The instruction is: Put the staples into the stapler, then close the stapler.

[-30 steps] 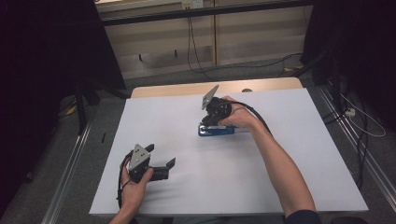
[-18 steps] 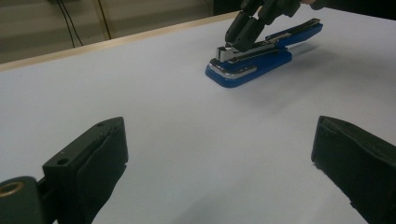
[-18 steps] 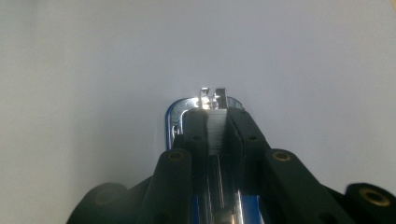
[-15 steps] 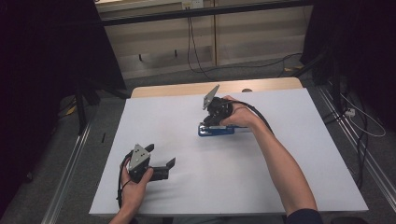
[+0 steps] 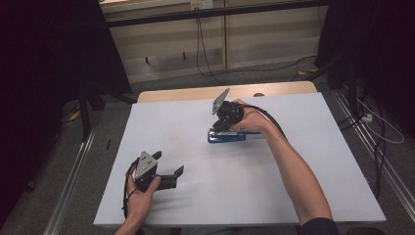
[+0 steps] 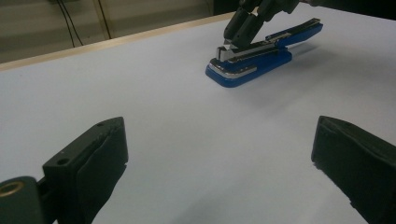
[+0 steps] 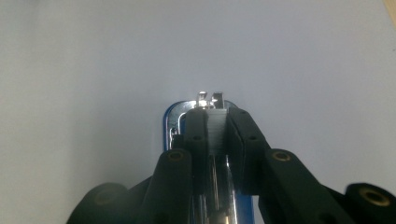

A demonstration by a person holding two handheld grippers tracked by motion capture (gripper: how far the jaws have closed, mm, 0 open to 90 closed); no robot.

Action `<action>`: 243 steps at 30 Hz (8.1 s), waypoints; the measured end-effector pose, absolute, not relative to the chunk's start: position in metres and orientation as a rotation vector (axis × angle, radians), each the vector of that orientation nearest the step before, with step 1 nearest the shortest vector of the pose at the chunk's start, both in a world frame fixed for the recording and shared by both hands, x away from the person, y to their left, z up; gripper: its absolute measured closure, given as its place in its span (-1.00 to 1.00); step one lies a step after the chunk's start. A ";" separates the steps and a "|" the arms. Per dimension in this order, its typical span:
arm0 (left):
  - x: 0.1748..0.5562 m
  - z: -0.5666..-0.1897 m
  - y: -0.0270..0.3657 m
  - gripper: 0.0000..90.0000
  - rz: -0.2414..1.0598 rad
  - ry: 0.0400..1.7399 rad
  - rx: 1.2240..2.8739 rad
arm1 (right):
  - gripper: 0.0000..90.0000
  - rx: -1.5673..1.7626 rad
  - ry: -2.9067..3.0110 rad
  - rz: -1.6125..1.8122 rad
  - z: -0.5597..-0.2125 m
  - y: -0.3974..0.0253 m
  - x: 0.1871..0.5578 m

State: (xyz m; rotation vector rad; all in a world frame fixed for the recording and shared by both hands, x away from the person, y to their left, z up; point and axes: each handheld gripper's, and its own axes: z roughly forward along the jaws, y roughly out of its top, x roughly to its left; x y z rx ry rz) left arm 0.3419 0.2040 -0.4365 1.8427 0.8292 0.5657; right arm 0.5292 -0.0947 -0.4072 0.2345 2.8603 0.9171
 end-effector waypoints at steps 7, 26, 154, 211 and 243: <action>0.342 -0.437 0.204 -0.91 0.565 0.829 1.843 | 0.76 0.199 2.874 0.903 -0.406 -0.092 0.530; 0.342 -0.437 0.204 -0.91 0.565 0.827 1.848 | 0.76 0.204 2.886 0.916 -0.408 -0.092 0.531; 0.344 -0.438 0.202 -0.92 0.553 0.834 1.840 | -0.69 0.799 2.548 1.046 -0.416 -0.132 0.501; 0.380 -0.434 0.166 -0.87 0.537 0.811 1.827 | -0.76 1.201 2.098 1.246 -0.423 -0.200 0.422; 0.411 -0.436 0.123 -0.93 0.542 0.729 1.856 | -0.56 1.244 2.015 1.217 -0.430 -0.249 0.381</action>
